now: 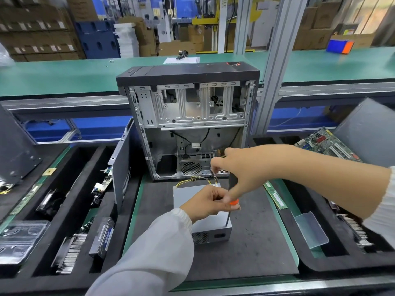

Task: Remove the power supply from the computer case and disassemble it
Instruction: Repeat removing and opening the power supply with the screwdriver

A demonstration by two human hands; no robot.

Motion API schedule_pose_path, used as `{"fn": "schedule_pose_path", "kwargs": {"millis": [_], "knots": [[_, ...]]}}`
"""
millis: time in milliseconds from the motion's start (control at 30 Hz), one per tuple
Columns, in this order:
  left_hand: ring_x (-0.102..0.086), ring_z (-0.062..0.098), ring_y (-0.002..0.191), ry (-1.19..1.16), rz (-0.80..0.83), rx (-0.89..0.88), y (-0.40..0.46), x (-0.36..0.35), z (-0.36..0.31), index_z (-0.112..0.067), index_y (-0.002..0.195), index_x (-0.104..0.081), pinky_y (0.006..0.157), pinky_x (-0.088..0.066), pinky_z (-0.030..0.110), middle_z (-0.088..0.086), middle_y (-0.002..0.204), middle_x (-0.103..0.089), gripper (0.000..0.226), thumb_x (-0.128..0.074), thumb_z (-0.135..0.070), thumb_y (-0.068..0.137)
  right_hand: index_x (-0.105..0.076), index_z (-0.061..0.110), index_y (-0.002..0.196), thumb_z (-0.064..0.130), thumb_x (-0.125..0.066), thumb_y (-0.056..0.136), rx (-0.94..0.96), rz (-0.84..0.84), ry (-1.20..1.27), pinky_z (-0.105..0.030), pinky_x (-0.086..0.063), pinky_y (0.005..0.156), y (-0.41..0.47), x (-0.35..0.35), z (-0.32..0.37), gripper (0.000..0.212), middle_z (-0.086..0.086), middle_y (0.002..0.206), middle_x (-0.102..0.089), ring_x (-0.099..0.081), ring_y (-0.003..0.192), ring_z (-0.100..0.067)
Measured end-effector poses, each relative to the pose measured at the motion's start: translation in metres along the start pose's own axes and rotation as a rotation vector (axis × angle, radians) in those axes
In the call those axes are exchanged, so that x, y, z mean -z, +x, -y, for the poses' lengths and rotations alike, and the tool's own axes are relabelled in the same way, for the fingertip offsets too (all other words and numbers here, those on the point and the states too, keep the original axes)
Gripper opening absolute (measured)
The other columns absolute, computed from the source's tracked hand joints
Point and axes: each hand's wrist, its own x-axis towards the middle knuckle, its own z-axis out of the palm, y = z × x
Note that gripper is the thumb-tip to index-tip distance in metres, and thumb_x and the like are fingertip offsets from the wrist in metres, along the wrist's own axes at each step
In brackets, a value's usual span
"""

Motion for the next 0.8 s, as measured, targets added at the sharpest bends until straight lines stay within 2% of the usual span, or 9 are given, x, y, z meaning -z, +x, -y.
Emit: {"fn": "schedule_pose_path", "kwargs": {"millis": [100, 200, 300, 400, 467, 567, 667, 733, 800], "knots": [[-0.031, 0.017, 0.061, 0.0, 0.0, -0.002, 0.002, 0.002, 0.003, -0.025, 0.101, -0.069, 0.053, -0.023, 0.024, 0.022, 0.073, -0.054, 0.018, -0.074, -0.015, 0.087, -0.047, 0.012, 0.088, 0.062, -0.052, 0.087, -0.094, -0.155, -0.115, -0.031, -0.053, 0.057, 0.006, -0.007, 0.002, 0.05, -0.001, 0.07, -0.047, -0.059, 0.052, -0.017], [-0.034, 0.006, 0.055, 0.036, 0.02, 0.009, 0.001, 0.004, 0.004, -0.024, 0.087, -0.072, 0.053, -0.025, 0.02, -0.016, 0.056, -0.049, 0.006, -0.073, -0.018, 0.087, -0.051, 0.01, 0.09, 0.058, -0.043, 0.093, -0.106, -0.224, -0.189, -0.025, -0.04, 0.048, 0.011, -0.011, 0.003, 0.049, 0.001, 0.067, -0.042, -0.045, 0.054, -0.013], [-0.021, 0.014, 0.057, -0.004, 0.002, 0.03, 0.003, 0.005, 0.005, -0.004, 0.091, -0.071, 0.052, -0.019, 0.022, -0.007, 0.056, -0.027, 0.013, -0.072, -0.017, 0.088, -0.048, 0.018, 0.11, 0.036, -0.056, 0.093, -0.009, -0.125, -0.159, -0.026, -0.037, 0.051, 0.01, -0.009, -0.002, 0.025, -0.001, 0.088, -0.043, -0.047, 0.062, -0.015], [-0.018, 0.015, 0.058, -0.021, -0.015, 0.02, 0.003, 0.007, 0.005, -0.001, 0.089, -0.066, 0.054, -0.016, 0.024, -0.004, 0.059, -0.024, 0.015, -0.073, -0.015, 0.087, -0.04, 0.031, 0.12, 0.041, -0.069, 0.08, 0.042, -0.03, -0.022, -0.031, -0.046, 0.057, 0.009, -0.004, -0.008, 0.051, -0.001, 0.104, -0.034, -0.063, 0.076, -0.024], [-0.019, 0.015, 0.058, -0.012, -0.015, -0.003, 0.002, 0.007, 0.004, -0.005, 0.086, -0.062, 0.054, -0.018, 0.023, -0.002, 0.058, -0.027, 0.014, -0.073, -0.013, 0.087, -0.041, 0.024, 0.12, 0.061, -0.065, 0.077, -0.004, -0.07, 0.023, -0.034, -0.053, 0.062, 0.009, -0.003, -0.007, 0.062, 0.0, 0.096, -0.042, -0.068, 0.071, -0.025], [-0.018, 0.019, 0.059, -0.016, -0.002, -0.034, 0.002, 0.007, 0.003, -0.028, 0.089, -0.068, 0.052, -0.019, 0.023, 0.011, 0.065, -0.022, 0.017, -0.071, -0.012, 0.089, -0.049, 0.013, 0.087, 0.068, -0.045, 0.086, -0.108, -0.147, -0.06, -0.027, -0.051, 0.052, 0.012, -0.007, -0.004, 0.056, -0.002, 0.067, -0.053, -0.06, 0.044, -0.016], [-0.017, 0.019, 0.06, -0.042, 0.013, -0.017, 0.001, 0.006, 0.004, -0.021, 0.075, -0.063, 0.054, -0.015, 0.028, 0.005, 0.063, -0.02, 0.018, -0.071, -0.014, 0.089, -0.055, 0.012, 0.092, 0.05, -0.047, 0.095, -0.059, -0.129, -0.138, -0.025, -0.048, 0.057, 0.014, -0.009, -0.004, 0.039, -0.004, 0.077, -0.063, -0.054, 0.053, -0.012], [-0.017, 0.019, 0.061, -0.041, 0.021, -0.01, 0.001, 0.007, 0.006, -0.013, 0.083, -0.068, 0.054, -0.015, 0.027, 0.001, 0.061, -0.021, 0.007, -0.07, -0.013, 0.089, -0.053, 0.02, 0.11, 0.03, -0.06, 0.091, 0.041, -0.066, -0.084, -0.023, -0.041, 0.055, 0.012, -0.006, -0.006, 0.022, 0.0, 0.096, -0.05, -0.051, 0.067, -0.012], [-0.018, 0.019, 0.061, -0.028, 0.022, -0.019, 0.001, 0.006, 0.005, -0.015, 0.082, -0.071, 0.053, -0.016, 0.024, 0.002, 0.061, -0.023, 0.008, -0.07, -0.012, 0.089, -0.047, 0.03, 0.117, 0.03, -0.069, 0.084, 0.101, 0.022, 0.016, -0.026, -0.045, 0.057, 0.009, -0.002, -0.007, 0.04, 0.002, 0.099, -0.037, -0.059, 0.075, -0.019]]}}
